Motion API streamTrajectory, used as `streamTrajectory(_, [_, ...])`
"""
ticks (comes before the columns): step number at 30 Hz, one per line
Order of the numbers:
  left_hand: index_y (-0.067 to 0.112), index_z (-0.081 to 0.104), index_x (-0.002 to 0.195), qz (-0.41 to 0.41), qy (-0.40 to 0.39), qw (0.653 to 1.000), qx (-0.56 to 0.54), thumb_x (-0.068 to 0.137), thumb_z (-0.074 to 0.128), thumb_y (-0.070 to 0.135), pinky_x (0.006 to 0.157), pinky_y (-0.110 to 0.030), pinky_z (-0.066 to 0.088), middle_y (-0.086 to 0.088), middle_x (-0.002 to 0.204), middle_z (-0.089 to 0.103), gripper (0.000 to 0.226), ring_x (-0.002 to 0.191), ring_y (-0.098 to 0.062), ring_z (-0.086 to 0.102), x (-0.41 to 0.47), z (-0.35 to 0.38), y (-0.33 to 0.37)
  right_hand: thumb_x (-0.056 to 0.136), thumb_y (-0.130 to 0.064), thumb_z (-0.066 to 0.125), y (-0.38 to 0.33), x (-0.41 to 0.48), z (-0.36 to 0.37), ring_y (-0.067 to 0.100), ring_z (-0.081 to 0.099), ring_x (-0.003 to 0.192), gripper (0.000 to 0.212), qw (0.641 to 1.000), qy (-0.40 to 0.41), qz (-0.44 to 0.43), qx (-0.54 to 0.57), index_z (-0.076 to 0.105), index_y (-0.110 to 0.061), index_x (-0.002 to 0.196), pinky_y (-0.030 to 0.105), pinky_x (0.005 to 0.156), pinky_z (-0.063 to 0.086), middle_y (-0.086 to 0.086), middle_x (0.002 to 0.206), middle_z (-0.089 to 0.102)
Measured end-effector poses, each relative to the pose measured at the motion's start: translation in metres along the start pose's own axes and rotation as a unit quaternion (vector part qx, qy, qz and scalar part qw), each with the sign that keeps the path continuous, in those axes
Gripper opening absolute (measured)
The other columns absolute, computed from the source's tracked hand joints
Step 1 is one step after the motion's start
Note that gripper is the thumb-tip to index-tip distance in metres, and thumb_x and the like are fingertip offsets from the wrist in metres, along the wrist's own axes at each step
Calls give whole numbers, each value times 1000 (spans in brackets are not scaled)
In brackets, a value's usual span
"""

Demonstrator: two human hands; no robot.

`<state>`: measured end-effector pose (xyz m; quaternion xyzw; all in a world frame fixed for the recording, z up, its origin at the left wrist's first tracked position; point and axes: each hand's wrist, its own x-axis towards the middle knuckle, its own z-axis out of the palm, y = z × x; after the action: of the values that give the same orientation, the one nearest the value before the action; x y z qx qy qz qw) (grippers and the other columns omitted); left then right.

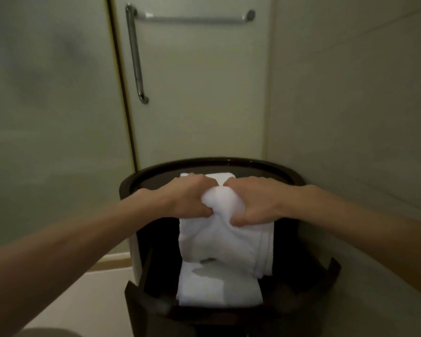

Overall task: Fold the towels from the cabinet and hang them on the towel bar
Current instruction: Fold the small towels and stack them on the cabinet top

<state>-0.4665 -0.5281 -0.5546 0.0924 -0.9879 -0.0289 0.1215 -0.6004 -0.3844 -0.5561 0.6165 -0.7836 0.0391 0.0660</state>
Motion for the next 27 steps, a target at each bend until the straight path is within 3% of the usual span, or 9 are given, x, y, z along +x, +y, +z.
streamTrajectory(2, [28,62,100,1,2,1000,-13,69,69,36,75,-41,53,7,95,67,33,88,-18,63,4,-9,0,63,-66,66,3,1,-6,17,56,93,75,1000,4,0,1,41,-32,125,34,74,48,-9,113,57])
streamTrajectory(4, [25,65,94,1,-2,999,-33,67,73,30,73,-42,53,6,89,68,29,82,-17,63,9,-20,0,65,-57,70,5,4,-13,20,59,94,65,1000,13,-7,21,47,-28,119,39,78,52,-5,111,60])
streamTrajectory(6, [19,67,95,-8,-20,999,-41,66,76,24,73,-42,54,0,89,70,31,84,-22,65,15,-34,-1,68,-39,72,7,9,-23,24,60,91,44,998,38,-23,43,54,-21,104,41,76,52,1,102,63])
streamTrajectory(9, [14,68,98,-6,-34,999,-28,65,78,15,71,-37,54,-5,91,71,34,86,-24,66,25,-61,-1,70,-26,74,11,18,-40,22,57,85,32,993,74,-29,85,56,-15,95,34,69,47,1,93,59])
streamTrajectory(14, [20,62,112,-3,-20,998,54,68,76,18,74,-32,51,0,103,65,46,89,-19,60,41,-106,-3,65,-36,69,18,37,-72,18,49,78,32,982,164,-53,80,49,-24,87,28,57,31,-7,82,50])
streamTrajectory(19, [24,58,117,-1,61,990,127,69,73,22,79,-38,52,0,106,65,50,93,-21,59,57,-119,-16,72,-22,72,29,66,-83,27,56,83,30,968,241,-64,43,53,-18,95,34,64,42,8,94,62])
streamTrajectory(23, [28,53,122,1,142,971,192,74,68,27,71,-29,44,0,110,65,50,95,-21,59,74,-113,-33,79,-24,67,34,88,-81,27,60,83,34,958,286,-33,15,53,-16,108,32,64,45,9,98,63])
streamTrajectory(27, [27,45,128,7,266,935,235,84,62,28,77,-30,42,0,114,60,48,96,-19,56,90,-95,-51,85,-20,65,33,111,-72,21,58,79,29,926,374,-11,-53,50,-16,110,33,66,49,7,97,62])
